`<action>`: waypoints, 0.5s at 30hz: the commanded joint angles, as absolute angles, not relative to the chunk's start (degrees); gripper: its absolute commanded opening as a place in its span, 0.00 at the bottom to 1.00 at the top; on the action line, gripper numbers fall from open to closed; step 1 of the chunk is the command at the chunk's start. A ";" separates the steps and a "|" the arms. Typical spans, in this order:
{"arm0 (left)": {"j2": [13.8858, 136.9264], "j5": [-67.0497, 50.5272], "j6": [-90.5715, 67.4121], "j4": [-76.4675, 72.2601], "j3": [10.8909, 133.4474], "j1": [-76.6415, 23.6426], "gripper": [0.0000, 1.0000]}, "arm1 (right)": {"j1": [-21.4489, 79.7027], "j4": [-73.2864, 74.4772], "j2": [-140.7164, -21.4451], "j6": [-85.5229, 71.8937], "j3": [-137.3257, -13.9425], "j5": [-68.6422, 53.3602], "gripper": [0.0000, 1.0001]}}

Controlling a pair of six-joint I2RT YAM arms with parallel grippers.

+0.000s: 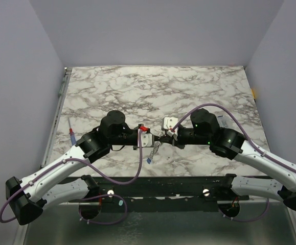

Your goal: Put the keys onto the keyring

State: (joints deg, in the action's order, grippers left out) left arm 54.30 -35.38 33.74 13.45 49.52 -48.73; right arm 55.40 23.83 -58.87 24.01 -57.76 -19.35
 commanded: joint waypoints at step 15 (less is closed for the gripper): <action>45.98 -35.53 19.97 -18.04 35.54 -48.68 0.00 | 55.72 9.99 -51.55 17.69 -51.13 -18.36 0.50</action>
State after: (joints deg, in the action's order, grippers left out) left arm 47.68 -35.44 23.81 -7.99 37.12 -48.73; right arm 55.37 14.87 -53.58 19.46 -52.16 -18.31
